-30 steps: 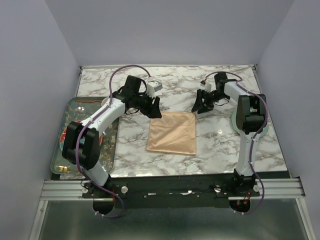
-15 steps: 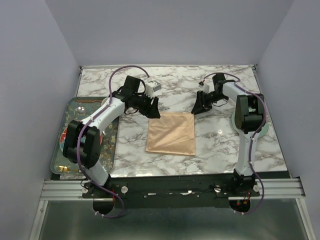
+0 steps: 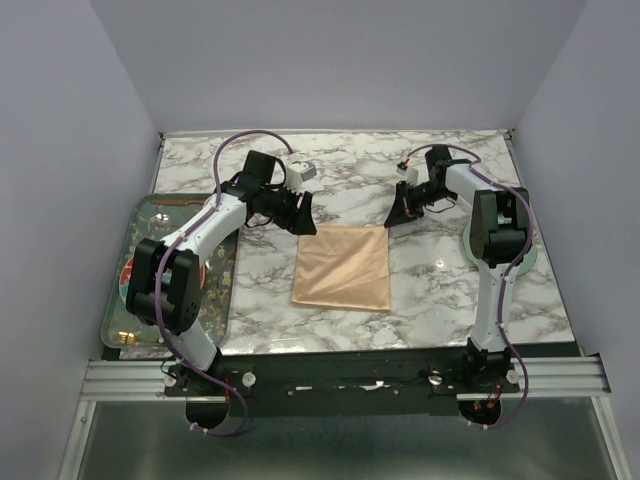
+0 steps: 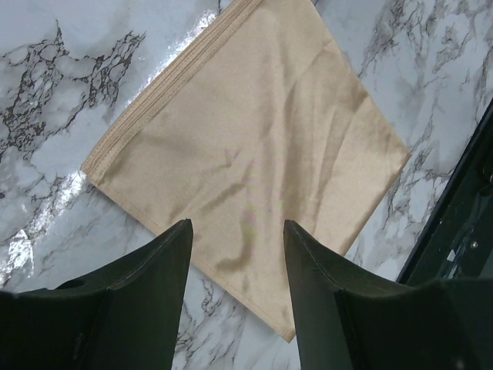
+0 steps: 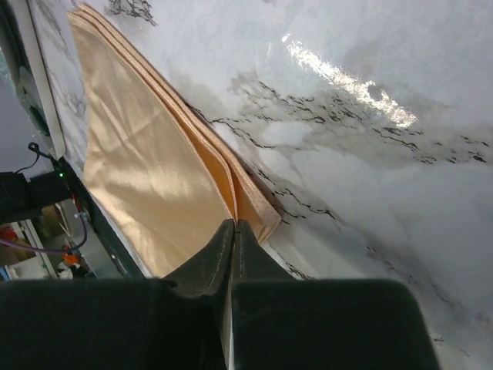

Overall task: Fold the napkin into a case and place the utensils inside
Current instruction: Pick up the lower triangle-folded napkin from the center of the board.

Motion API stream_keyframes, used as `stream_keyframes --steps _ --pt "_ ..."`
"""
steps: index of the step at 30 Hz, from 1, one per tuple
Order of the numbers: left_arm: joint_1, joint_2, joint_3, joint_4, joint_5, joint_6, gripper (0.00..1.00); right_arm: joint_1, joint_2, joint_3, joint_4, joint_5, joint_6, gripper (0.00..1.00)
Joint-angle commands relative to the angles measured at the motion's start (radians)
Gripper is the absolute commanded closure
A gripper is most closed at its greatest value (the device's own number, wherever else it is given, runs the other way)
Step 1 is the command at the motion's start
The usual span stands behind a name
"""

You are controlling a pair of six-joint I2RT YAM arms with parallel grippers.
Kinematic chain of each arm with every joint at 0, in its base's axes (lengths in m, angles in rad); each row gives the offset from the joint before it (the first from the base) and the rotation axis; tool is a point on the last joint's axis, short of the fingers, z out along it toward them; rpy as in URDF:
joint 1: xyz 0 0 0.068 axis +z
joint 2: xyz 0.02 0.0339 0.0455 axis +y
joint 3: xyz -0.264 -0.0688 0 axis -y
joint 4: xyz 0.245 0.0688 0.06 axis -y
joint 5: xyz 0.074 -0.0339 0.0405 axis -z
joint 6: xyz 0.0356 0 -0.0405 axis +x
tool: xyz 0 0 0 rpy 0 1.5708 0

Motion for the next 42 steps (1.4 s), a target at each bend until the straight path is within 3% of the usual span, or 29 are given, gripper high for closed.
stream_keyframes --steps 1,2,6,21,25,34,35,42 --pt "0.011 0.018 0.015 -0.013 -0.013 0.002 0.39 0.005 -0.034 0.009 -0.014 -0.008 -0.008 0.80" --pt "0.013 0.018 0.016 -0.014 -0.013 0.002 0.39 0.006 -0.034 0.009 -0.019 -0.003 -0.010 0.63" --pt "0.014 0.021 0.021 -0.020 -0.009 0.008 0.39 0.006 -0.034 0.010 -0.011 0.055 -0.011 0.43" --pt "0.029 0.042 0.047 -0.053 -0.007 0.028 0.38 0.048 0.024 -0.007 -0.019 0.086 -0.047 0.39" --pt "0.031 0.050 0.055 -0.054 -0.004 0.025 0.38 0.049 0.024 -0.007 -0.025 0.095 -0.056 0.50" --pt "0.039 0.055 0.059 -0.051 -0.009 0.021 0.39 0.051 -0.022 0.015 -0.022 0.034 -0.067 0.91" --pt "0.040 0.055 0.059 -0.050 -0.012 0.019 0.38 0.049 -0.026 0.013 -0.021 0.025 -0.068 0.99" --pt "0.057 0.049 0.050 -0.022 -0.020 -0.019 0.38 0.057 -0.098 -0.030 -0.007 -0.032 -0.091 0.99"
